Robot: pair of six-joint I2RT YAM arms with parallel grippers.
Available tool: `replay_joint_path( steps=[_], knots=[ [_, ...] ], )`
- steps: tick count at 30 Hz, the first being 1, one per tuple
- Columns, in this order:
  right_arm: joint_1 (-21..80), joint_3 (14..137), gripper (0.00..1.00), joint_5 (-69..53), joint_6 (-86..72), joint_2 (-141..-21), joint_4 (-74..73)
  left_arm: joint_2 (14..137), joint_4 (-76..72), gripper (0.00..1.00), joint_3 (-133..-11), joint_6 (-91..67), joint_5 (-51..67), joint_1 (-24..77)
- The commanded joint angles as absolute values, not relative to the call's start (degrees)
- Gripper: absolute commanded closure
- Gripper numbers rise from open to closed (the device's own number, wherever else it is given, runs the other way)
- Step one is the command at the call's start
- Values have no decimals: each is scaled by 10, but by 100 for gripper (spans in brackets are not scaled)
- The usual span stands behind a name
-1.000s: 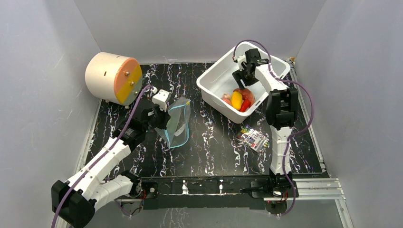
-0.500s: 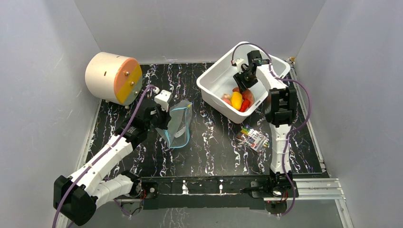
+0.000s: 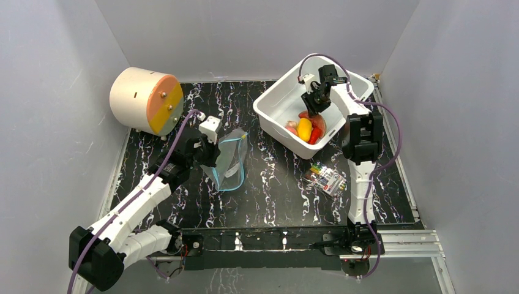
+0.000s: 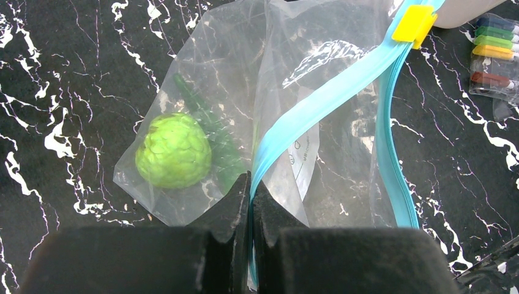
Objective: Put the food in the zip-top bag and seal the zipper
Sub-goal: Pick up the fake fruit from the bin.
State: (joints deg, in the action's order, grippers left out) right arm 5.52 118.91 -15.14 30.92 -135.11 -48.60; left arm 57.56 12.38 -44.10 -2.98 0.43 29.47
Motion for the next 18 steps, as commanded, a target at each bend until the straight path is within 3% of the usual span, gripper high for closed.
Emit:
replay_joint_path(
  steps=[1, 11, 18],
  knots=[
    [61, 1167, 100, -135, 277, -1296, -416, 566, 118, 100, -443, -27, 3, 297],
    [72, 1050, 100, -112, 243, -1185, -280, 556, 120, 100, -444, -31, 6, 296],
    [75, 1056, 100, -102, 271, -1181, -322, 555, 121, 100, -443, -31, 3, 297]
  ],
)
